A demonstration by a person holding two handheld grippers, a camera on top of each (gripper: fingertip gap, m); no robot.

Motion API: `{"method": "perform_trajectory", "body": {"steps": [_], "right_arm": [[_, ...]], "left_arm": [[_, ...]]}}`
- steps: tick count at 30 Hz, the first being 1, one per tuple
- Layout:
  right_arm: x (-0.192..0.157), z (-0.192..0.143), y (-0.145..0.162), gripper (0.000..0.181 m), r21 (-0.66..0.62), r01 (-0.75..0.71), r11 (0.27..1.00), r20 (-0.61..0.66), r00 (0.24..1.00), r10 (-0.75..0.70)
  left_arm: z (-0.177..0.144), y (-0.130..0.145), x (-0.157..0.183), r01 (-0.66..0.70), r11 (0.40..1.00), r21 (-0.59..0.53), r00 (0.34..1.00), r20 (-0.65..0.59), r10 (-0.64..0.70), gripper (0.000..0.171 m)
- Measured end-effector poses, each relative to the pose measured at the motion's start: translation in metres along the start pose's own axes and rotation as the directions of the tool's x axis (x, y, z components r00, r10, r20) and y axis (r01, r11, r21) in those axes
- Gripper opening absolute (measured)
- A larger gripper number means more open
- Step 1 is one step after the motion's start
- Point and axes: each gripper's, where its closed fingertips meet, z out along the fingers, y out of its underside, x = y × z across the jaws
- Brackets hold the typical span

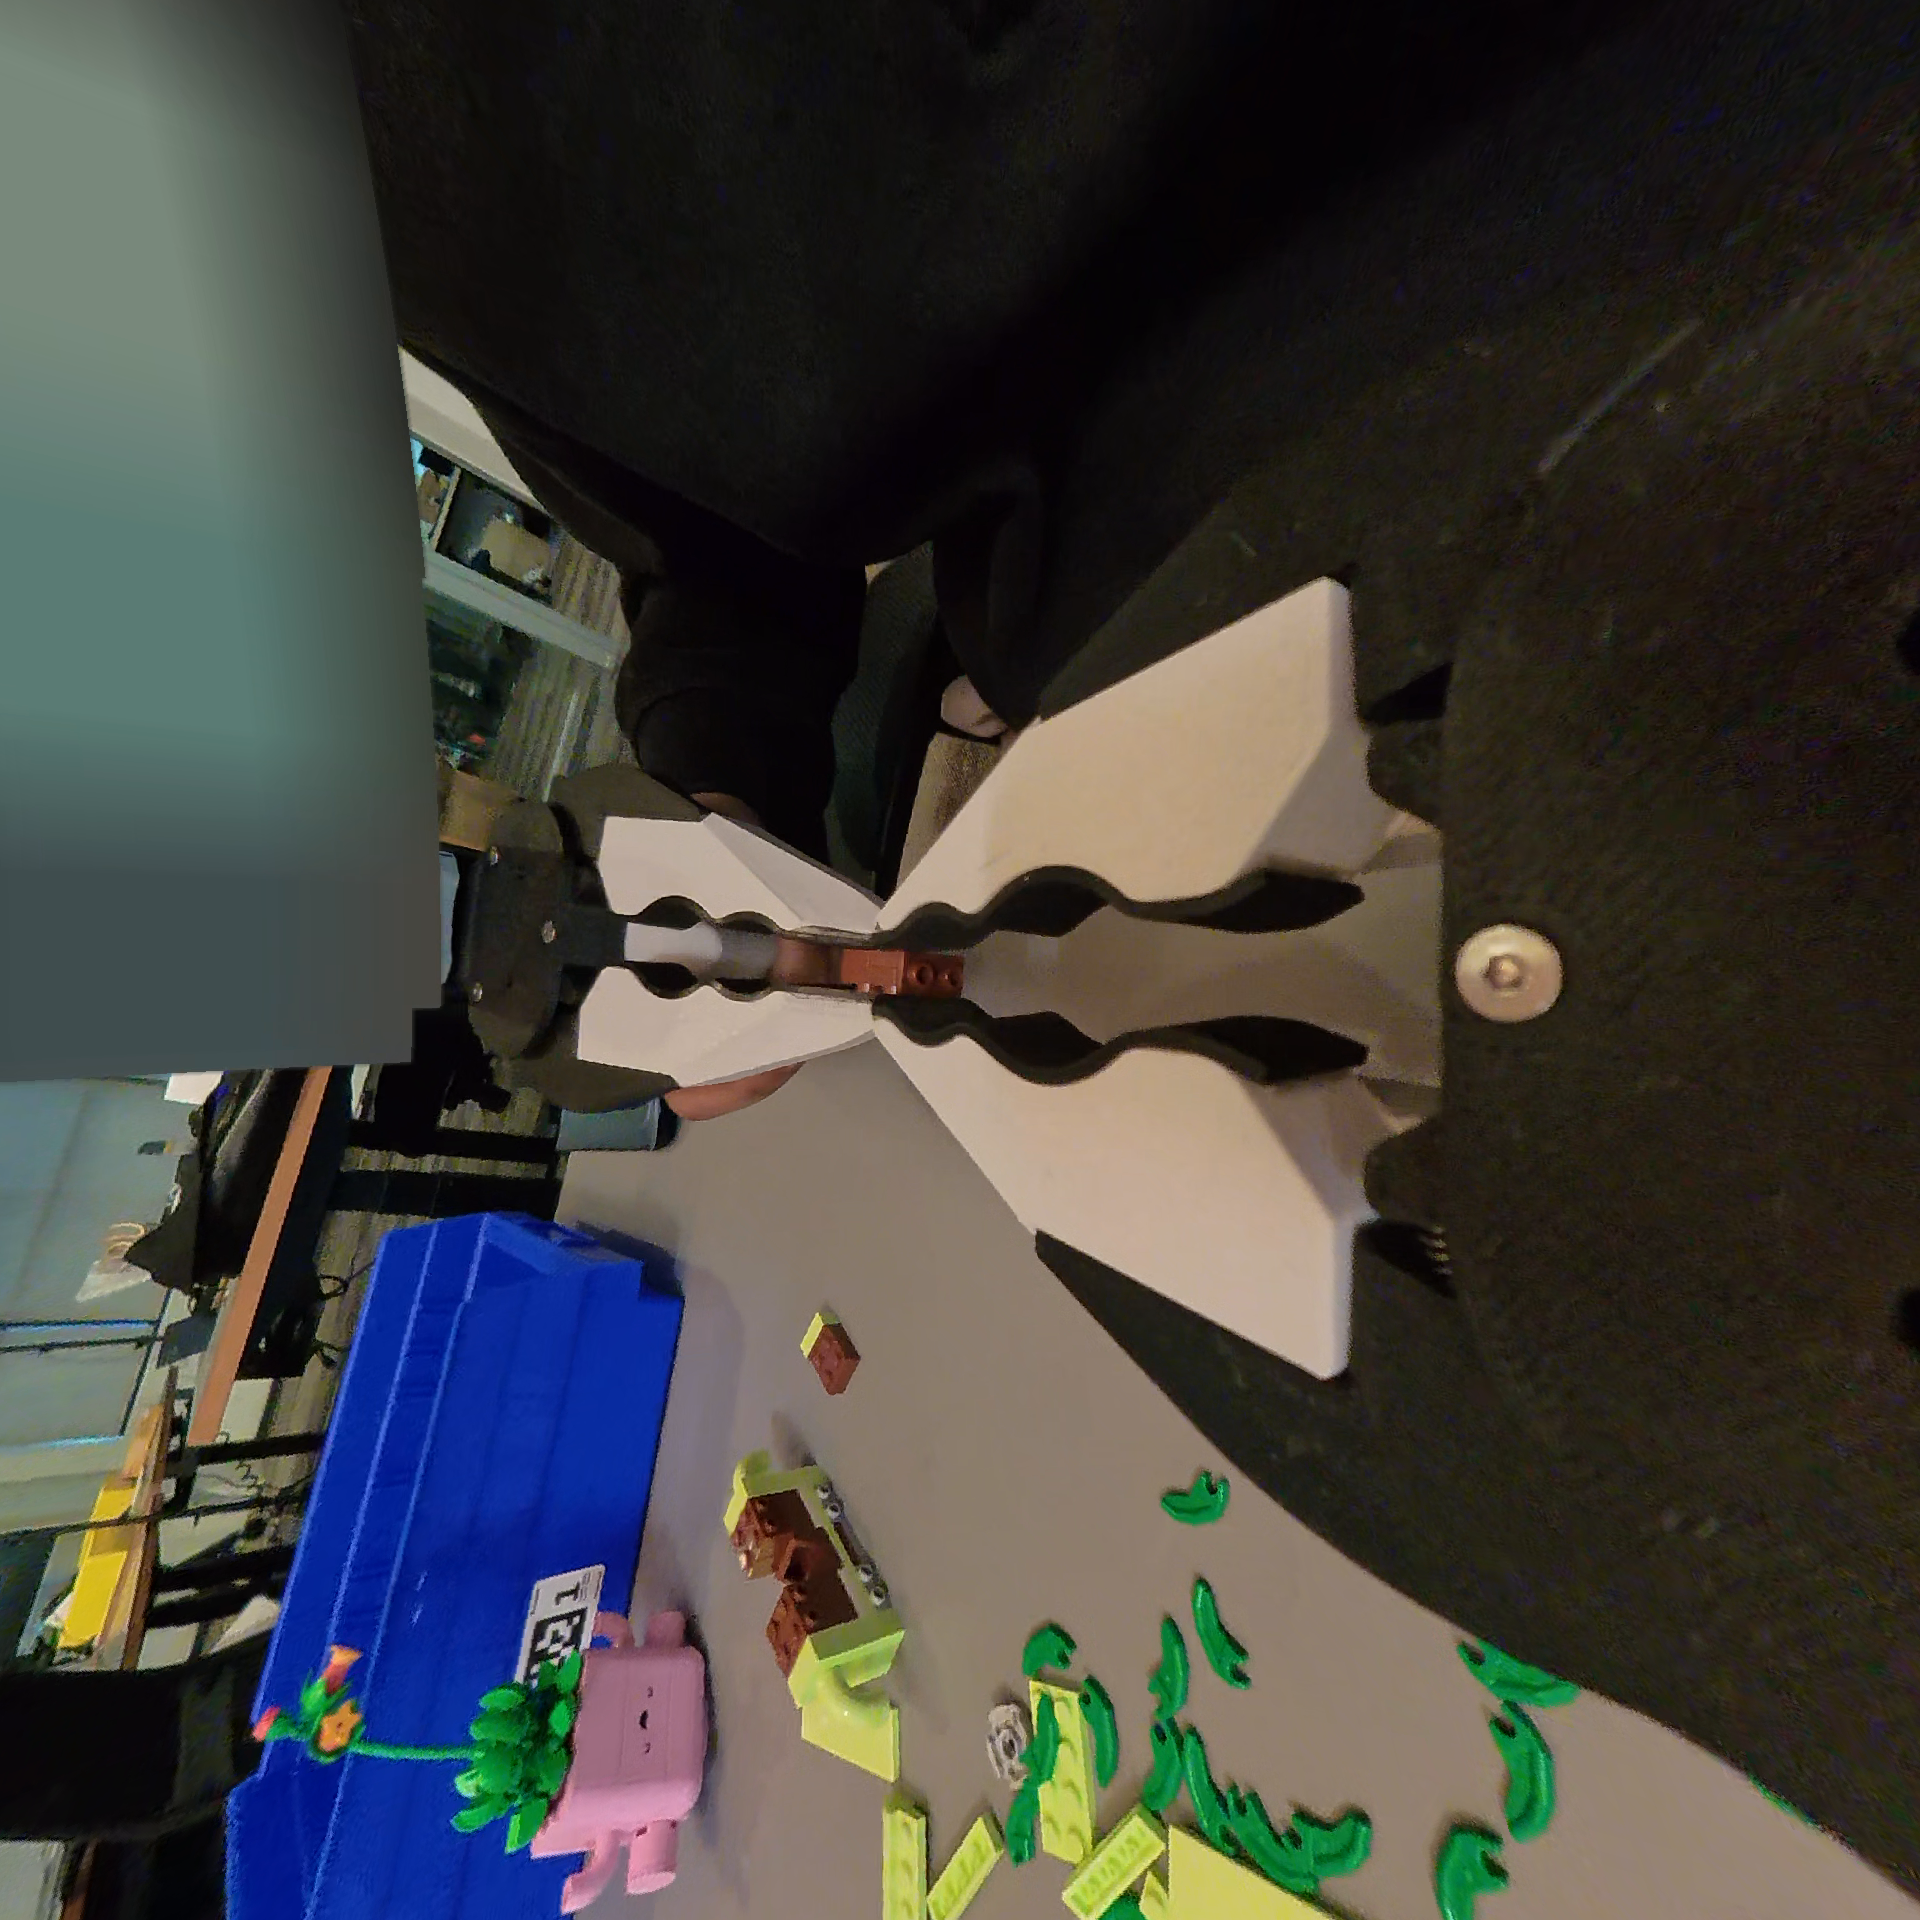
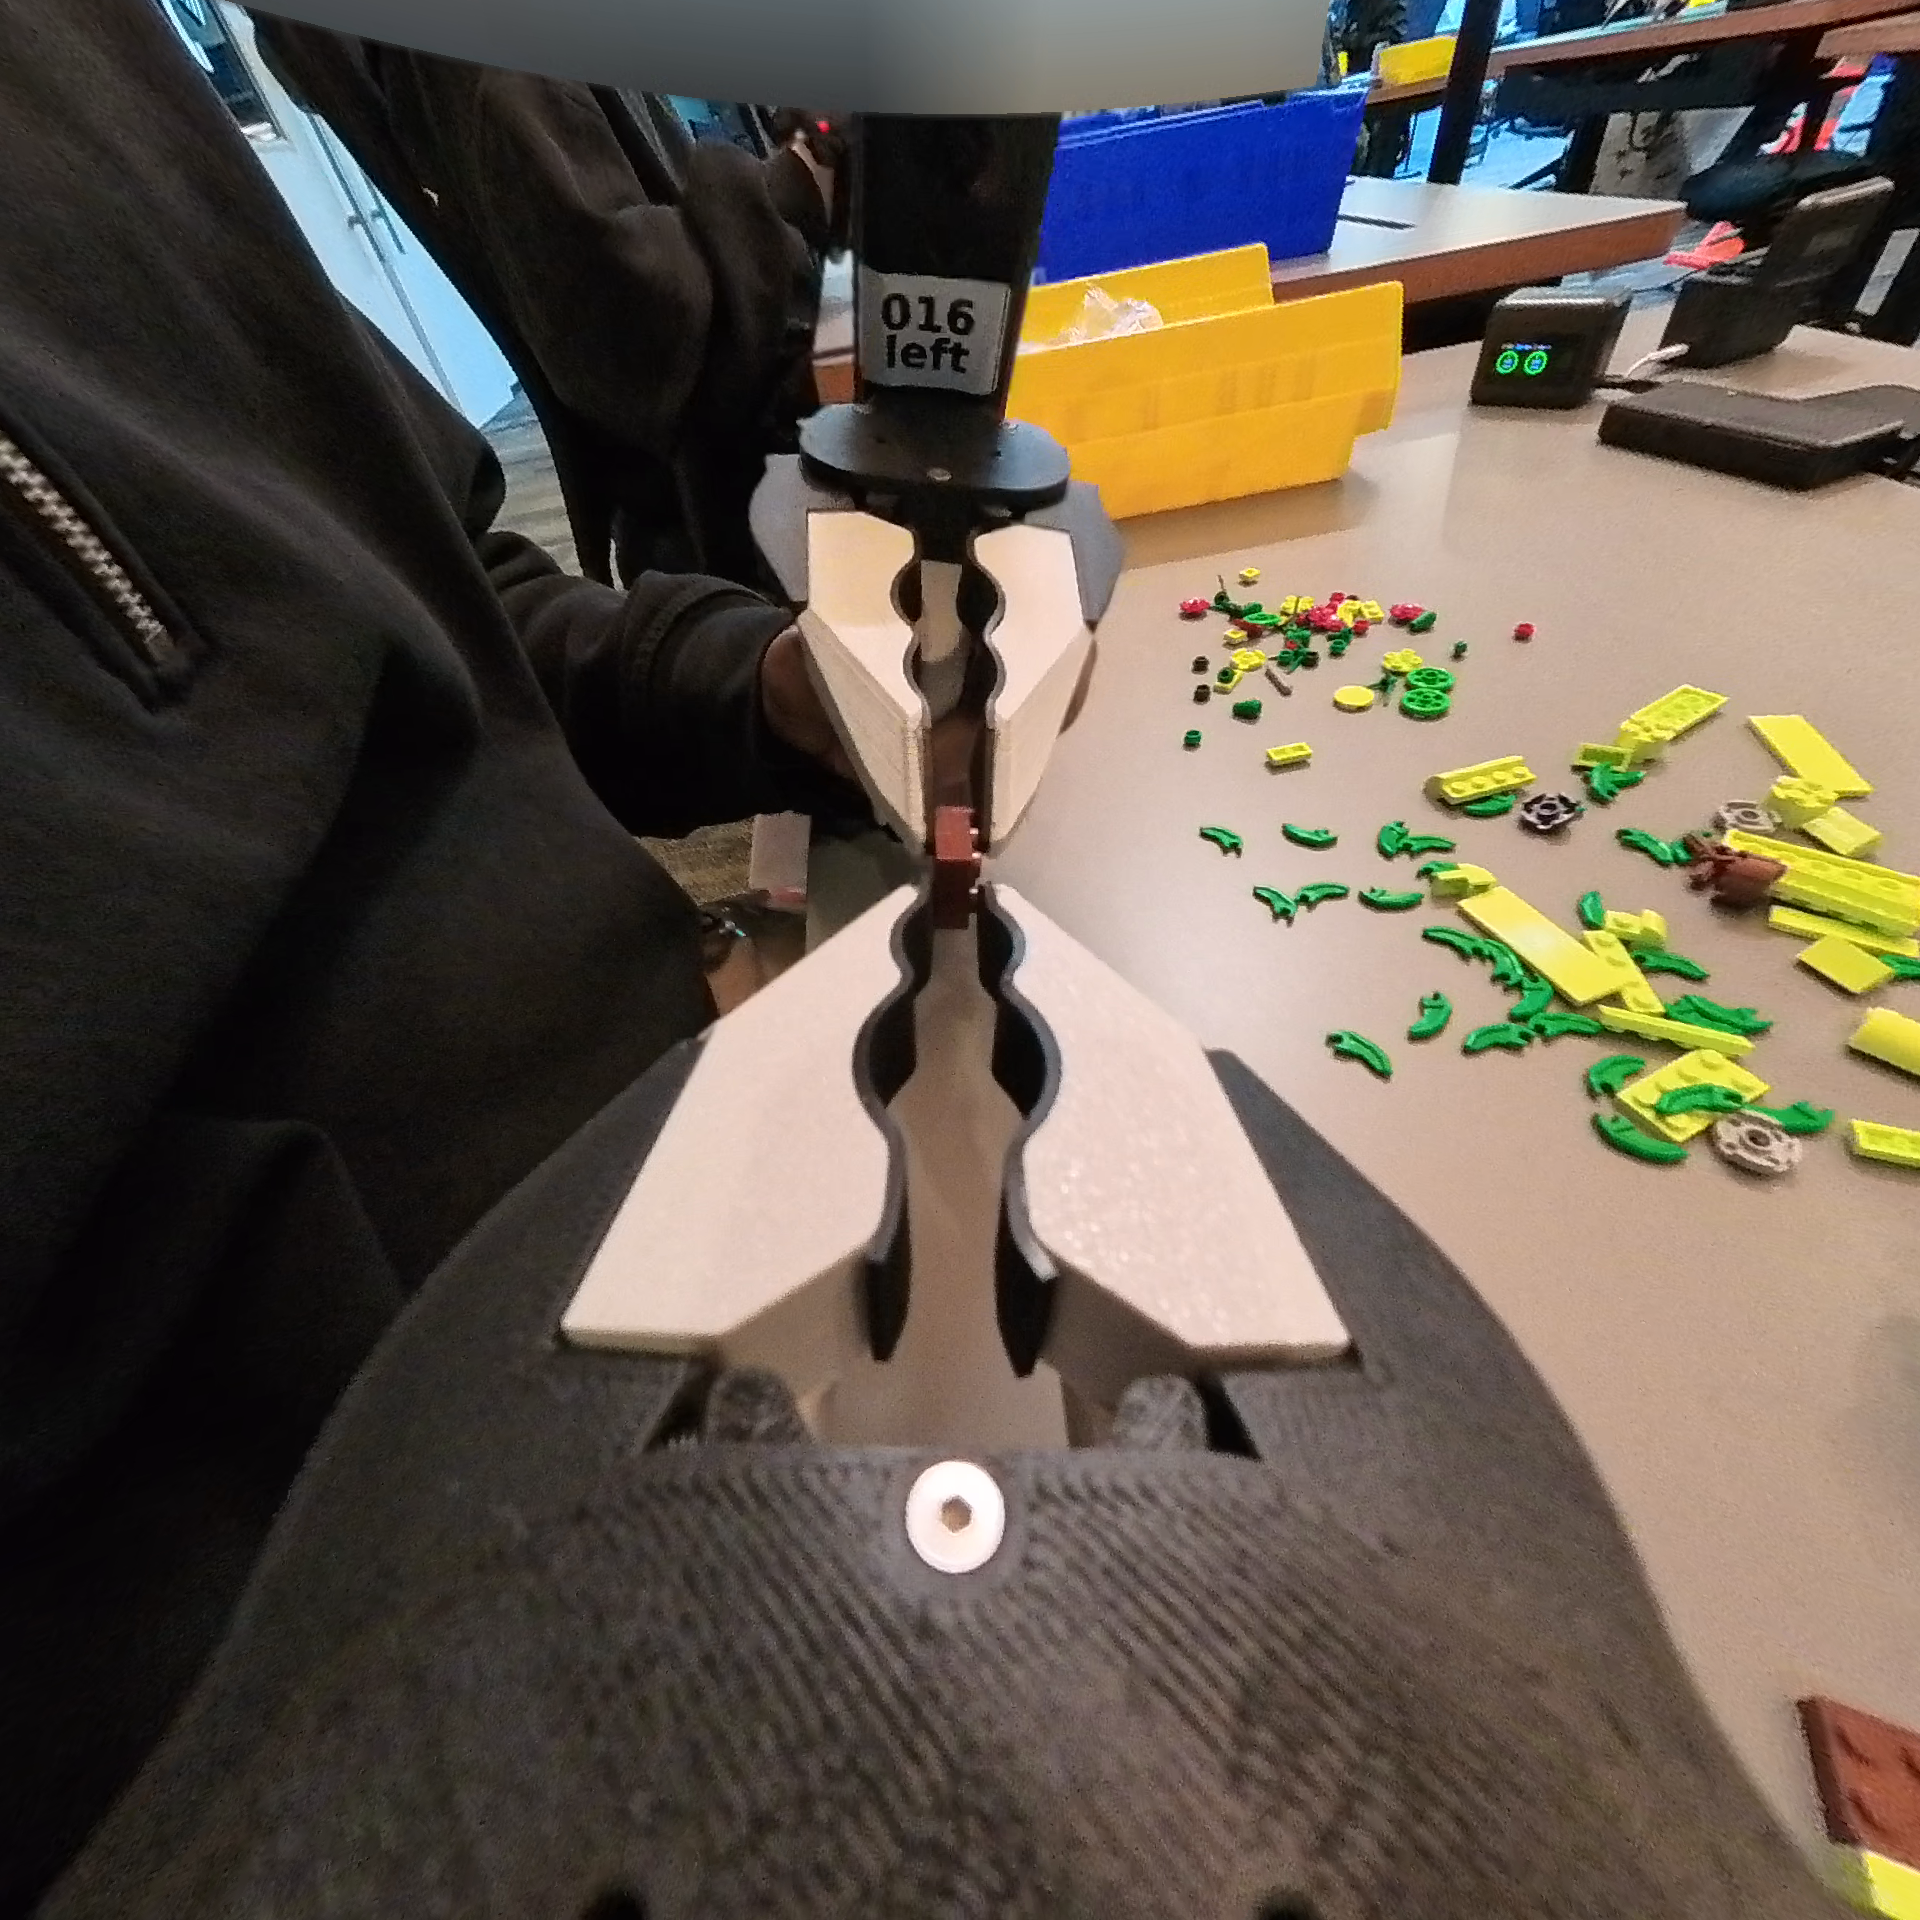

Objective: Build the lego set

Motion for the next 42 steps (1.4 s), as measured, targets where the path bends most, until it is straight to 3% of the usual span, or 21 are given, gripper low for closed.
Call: {"method": "perform_trajectory", "body": {"steps": [9, 12, 14, 21, 33, 39, 42], "right_arm": [[0.001, -0.002, 0.003, 0.006, -0.007, -0.007, 1.0, 0.0, 1.0, 0.007], [0.003, -0.006, 0.0, 0.005, 0.034, -0.032, 0.999, 0.0, 0.999, 0.032], [0.004, -0.008, -0.001, 0.005, 0.044, -0.031, 0.999, -0.005, 0.999, 0.031], [-0.002, -0.007, -0.005, 0.005, 0.057, -0.011, 0.998, 0.005, 1.0, 0.011], [-0.002, -0.007, -0.003, 0.006, 0.049, -0.026, 0.998, 0.014, 1.0, 0.025], [0.005, -0.011, -0.005, 0.005, 0.087, -0.085, 0.993, 0.003, 0.996, 0.085], [0.009, -0.009, -0.005, 0.005, 0.093, -0.204, 0.975, 0.019, 0.979, 0.203]], "left_arm": [[0.004, 0.003, -0.001, 0.004, 0.999, -0.038, 1.0, 0.013, -0.004, 0.006], [0.005, -0.002, -0.002, -0.012, 1.0, 0.014, 0.999, 0.04, 0.012, 0.007], [0.005, -0.003, 0.001, -0.012, 1.0, 0.018, 1.0, 0.022, 0.012, 0.02], [0.002, -0.002, 0.004, 0.044, 0.999, 0.031, 0.998, -0.044, -0.043, 0.006], [0.003, 0.001, 0.004, 0.059, 0.998, 0.0, 0.998, -0.031, -0.059, 0.005], [0.005, 0.001, -0.003, 0.051, 0.998, 0.023, 0.999, 0.006, -0.052, 0.014], [0.004, 0.004, -0.005, 0.108, 0.994, 0.027, 0.994, -0.026, -0.108, 0.015]]}}
